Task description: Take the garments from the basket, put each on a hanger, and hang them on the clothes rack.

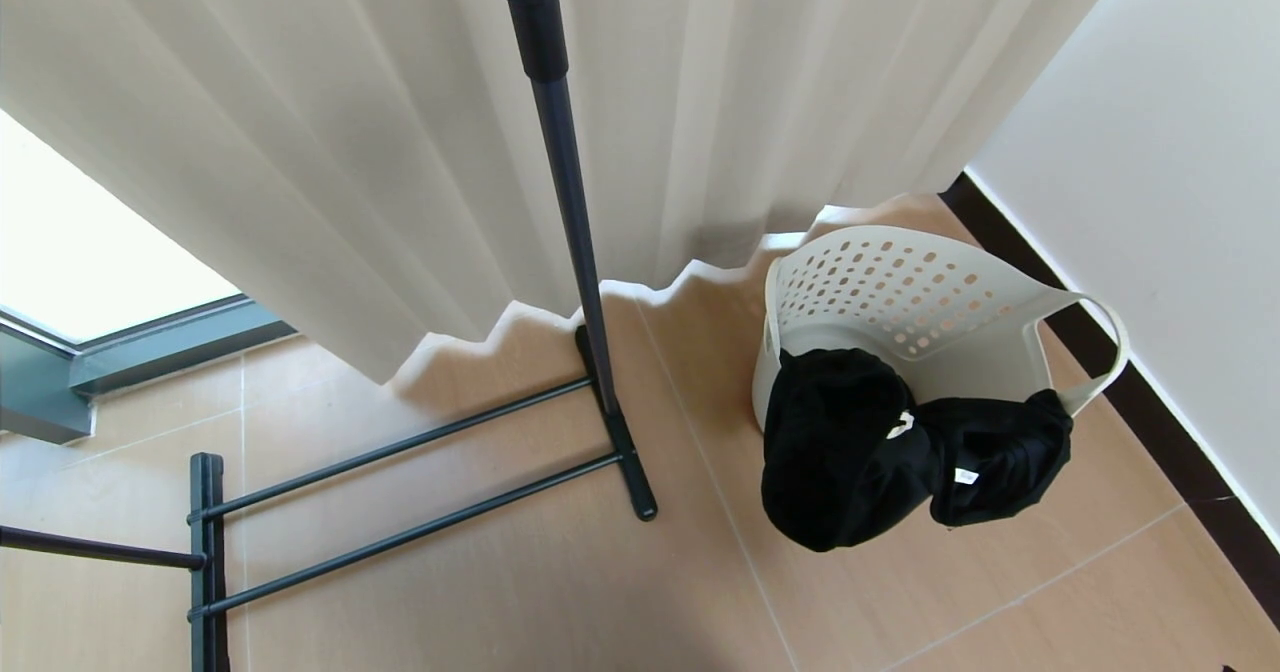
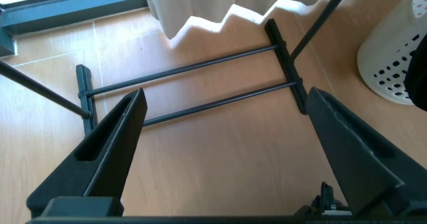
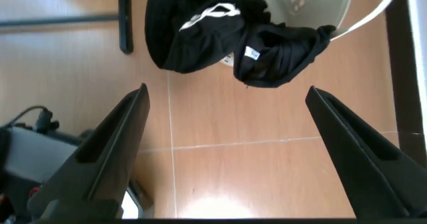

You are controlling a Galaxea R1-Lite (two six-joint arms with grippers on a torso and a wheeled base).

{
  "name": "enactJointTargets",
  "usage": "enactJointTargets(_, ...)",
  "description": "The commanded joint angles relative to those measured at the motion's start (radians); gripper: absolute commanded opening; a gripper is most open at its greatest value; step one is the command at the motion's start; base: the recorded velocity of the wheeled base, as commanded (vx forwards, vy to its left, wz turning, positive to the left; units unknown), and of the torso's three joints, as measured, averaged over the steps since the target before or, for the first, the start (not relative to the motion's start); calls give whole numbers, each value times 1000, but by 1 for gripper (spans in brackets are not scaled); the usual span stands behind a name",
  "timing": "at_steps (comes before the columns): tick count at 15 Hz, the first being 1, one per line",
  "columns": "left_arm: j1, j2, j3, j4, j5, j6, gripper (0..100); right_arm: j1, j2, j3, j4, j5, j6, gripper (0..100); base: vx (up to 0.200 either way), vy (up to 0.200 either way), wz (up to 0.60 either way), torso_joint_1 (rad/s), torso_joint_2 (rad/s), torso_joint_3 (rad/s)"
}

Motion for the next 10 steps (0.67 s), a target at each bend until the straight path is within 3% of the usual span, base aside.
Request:
enactJointTargets(1,1,1,0,0,0,-1,100,41,402,-181,-3,2,-83,100,0,0,0,0,0,0)
enactJointTargets(5,-1,1,0,0,0,-1,100,59,646,-316,-11,-9,-230,100,0,0,0,0,0,0)
enactJointTargets(9,-1,1,0,0,0,-1,100,107,830,-425,-12,-67,-291,100,0,0,0,0,0,0)
enactJointTargets(10,-1,1,0,0,0,-1,100,122,893,-462,-12,-112,-344,100,0,0,0,0,0,0)
